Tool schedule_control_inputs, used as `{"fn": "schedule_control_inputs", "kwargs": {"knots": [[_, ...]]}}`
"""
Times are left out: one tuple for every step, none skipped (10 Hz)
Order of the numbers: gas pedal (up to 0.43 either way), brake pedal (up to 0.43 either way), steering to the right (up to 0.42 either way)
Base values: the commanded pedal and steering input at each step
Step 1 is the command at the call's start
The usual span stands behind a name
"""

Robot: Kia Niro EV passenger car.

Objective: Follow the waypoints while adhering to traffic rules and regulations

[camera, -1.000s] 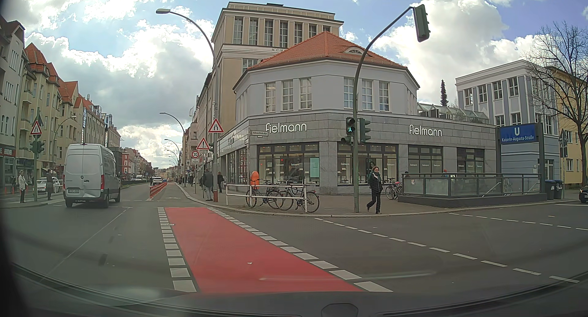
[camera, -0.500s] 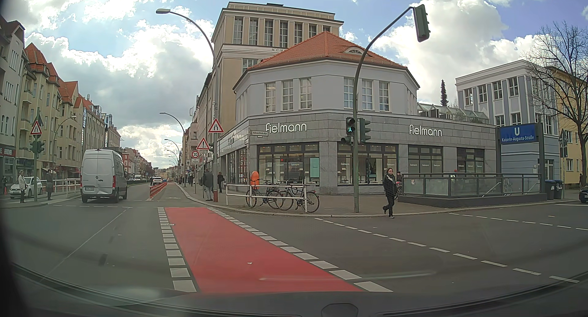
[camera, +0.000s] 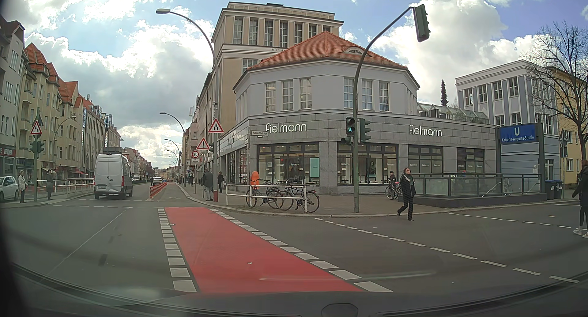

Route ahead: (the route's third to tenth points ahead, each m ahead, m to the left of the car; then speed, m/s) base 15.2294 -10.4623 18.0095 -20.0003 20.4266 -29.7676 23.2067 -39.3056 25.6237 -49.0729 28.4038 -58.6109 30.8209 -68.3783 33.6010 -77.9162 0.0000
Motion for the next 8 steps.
{"fn": "schedule_control_inputs", "kwargs": {"knots": [[0.0,0.28,0.602],[0.0,0.28,0.602],[0.0,0.28,0.601],[0.0,0.28,0.602],[0.0,0.28,0.602],[0.0,0.28,0.602],[0.0,0.28,0.602],[0.0,0.28,0.602]]}}
